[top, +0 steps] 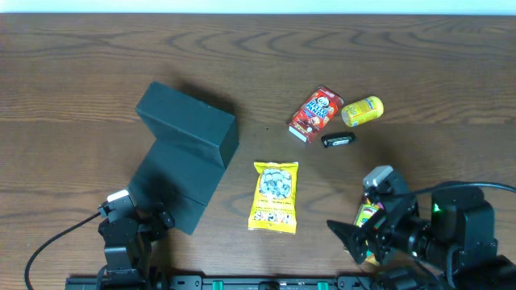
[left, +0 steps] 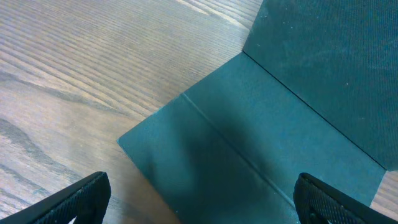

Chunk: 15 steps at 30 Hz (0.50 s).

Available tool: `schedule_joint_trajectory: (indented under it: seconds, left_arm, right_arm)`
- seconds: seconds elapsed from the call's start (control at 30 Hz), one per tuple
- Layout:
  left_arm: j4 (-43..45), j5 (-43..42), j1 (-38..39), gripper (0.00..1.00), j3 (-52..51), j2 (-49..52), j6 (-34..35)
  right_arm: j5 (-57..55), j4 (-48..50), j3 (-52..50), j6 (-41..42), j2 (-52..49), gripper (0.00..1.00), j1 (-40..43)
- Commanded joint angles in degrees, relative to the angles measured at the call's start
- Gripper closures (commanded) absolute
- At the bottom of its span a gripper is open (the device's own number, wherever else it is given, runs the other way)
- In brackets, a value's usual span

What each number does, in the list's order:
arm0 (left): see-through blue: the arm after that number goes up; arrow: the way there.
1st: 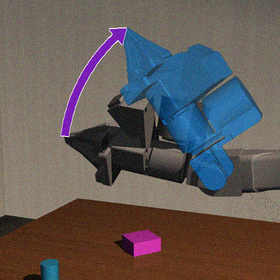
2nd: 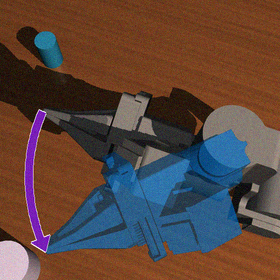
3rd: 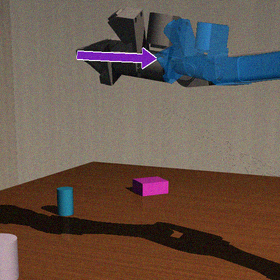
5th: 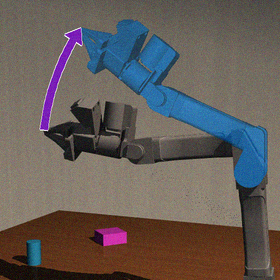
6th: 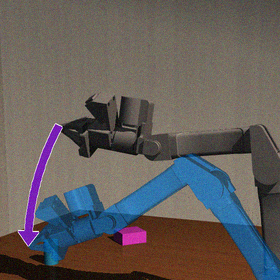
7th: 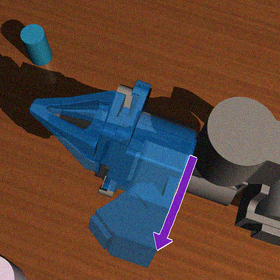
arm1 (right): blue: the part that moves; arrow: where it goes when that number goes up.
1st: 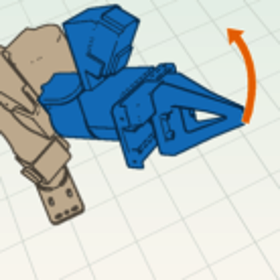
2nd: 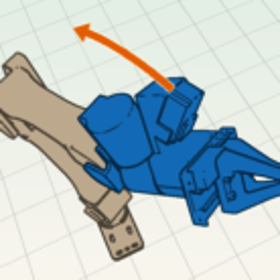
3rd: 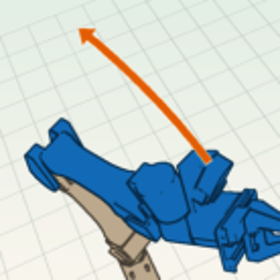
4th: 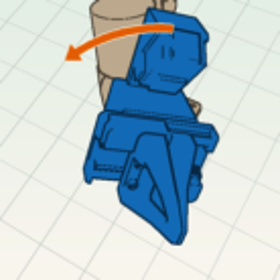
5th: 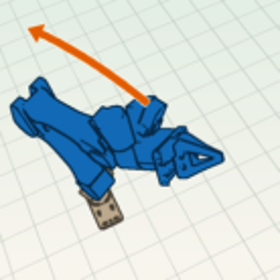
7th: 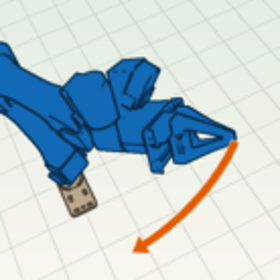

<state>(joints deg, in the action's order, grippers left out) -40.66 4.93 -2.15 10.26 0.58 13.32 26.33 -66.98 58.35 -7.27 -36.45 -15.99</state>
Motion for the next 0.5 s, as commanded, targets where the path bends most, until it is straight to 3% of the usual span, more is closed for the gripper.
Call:
schedule_joint_trajectory:
  seconds: [0.0, 0.17, 0.47]
  left_arm:
    - [-1.3, 0.8, -0.2, 0.05, -0.8, -0.3, 0.2]
    - [-1.3, 0.8, -0.2, 0.05, -0.8, -0.3, 0.2]
    - [-1.3, 0.8, -0.2, 0.05, -0.8, -0.3, 0.2]
  right_arm:
    - [-6.8, 2.1, -0.5, 0.3, 0.4, 0.01, 0.2]
    - [-12.4, 8.6, -7.0, 0.3, 5.3, 0.01, 0.2]
    - [-12.1, 22.8, -33.1, 0.5, 24.0, 0.01, 0.2]
